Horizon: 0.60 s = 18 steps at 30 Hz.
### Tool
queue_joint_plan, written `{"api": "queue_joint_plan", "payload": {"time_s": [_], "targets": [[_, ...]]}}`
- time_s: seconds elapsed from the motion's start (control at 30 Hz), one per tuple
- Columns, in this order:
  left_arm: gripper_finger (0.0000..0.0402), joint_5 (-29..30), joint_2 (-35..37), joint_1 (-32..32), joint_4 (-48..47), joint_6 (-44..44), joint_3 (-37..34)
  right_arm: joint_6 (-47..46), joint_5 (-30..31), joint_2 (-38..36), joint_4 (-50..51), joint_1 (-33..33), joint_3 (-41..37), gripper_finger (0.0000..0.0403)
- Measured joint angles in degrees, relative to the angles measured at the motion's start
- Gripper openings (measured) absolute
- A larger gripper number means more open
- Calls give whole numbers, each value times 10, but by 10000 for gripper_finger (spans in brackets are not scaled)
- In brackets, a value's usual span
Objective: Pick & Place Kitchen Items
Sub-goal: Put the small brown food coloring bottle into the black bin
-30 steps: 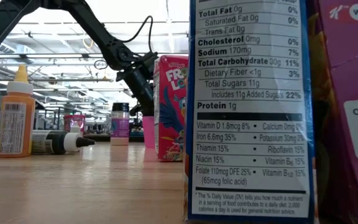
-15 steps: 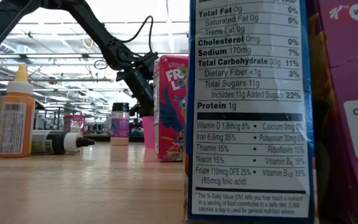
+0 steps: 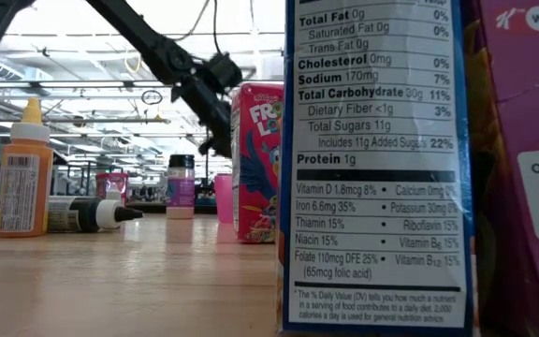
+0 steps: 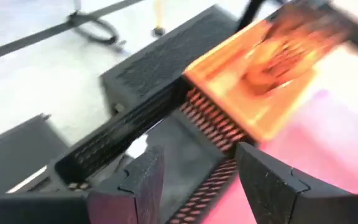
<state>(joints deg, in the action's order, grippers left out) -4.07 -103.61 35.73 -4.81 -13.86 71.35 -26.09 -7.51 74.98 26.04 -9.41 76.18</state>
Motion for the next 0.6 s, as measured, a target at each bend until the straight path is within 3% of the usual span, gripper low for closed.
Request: {"api": "queue_joint_plan", "payload": {"time_s": [0.17, 0.6], "targets": [[200, -74, 77, -16, -16, 2, 0, 0, 0, 0, 9, 0, 0, 100], [200, -79, 249, -123, -49, 63, 0, 5, 0, 0, 10, 0, 0, 100]]}}
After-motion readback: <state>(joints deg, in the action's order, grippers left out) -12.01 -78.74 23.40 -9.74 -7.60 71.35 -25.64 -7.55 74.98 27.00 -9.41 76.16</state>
